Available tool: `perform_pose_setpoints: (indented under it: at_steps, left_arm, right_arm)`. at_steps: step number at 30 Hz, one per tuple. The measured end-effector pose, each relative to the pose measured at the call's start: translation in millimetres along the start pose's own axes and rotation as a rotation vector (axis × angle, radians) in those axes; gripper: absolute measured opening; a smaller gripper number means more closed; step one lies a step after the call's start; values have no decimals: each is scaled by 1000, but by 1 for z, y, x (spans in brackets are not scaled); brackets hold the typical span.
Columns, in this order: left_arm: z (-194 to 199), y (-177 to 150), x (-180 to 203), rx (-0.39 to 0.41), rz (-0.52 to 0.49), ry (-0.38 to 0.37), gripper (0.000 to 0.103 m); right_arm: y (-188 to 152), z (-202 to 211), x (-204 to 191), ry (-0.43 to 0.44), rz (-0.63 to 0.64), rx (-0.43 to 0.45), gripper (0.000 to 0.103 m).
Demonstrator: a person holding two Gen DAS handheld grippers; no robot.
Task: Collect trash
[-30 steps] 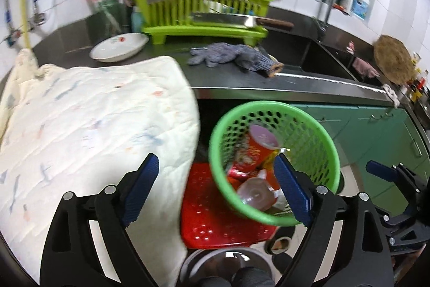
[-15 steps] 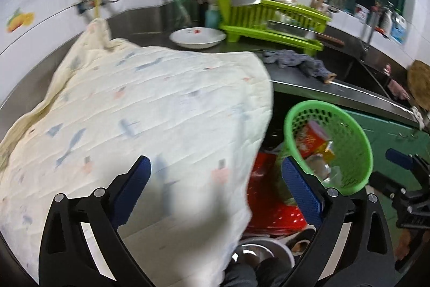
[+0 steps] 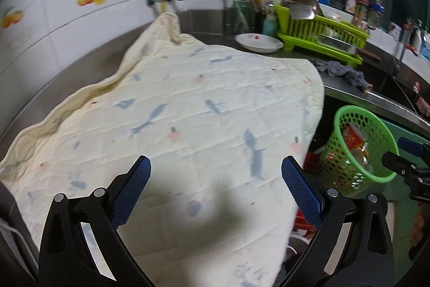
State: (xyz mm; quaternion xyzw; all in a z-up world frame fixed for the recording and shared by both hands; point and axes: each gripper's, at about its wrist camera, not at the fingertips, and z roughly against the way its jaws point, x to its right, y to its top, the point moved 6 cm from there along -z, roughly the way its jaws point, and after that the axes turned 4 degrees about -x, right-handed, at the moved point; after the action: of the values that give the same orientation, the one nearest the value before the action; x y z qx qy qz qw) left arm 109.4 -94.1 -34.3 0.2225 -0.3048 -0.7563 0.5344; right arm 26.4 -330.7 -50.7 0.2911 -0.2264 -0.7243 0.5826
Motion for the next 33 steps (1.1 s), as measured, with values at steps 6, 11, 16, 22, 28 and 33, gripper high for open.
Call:
perform_pose_setpoints:
  at_steps: [6,11,16,22,28,33]
  left_arm:
    - [12,-8,-21,22,37,36,98]
    - [15,-14,-31,29,73,46,98]
    - [17,-18,-37,33,97,40,98]
    - [20,-18,-40,44,112,39,98]
    - [25,-19,-43,56,116,63,98]
    - [27,-20,-42,60,122,42,98]
  right_arm:
    - [1,1,-24,42,-8,9,92]
    - [3,7,-33,21,12,31,92]
    - [2,12,-35,21,15,41,92]
    - [1,14,-41,21,23,44,92]
    - [1,15,-46,9,45,50,92]
    - [0,15,-48,10,53,52,92]
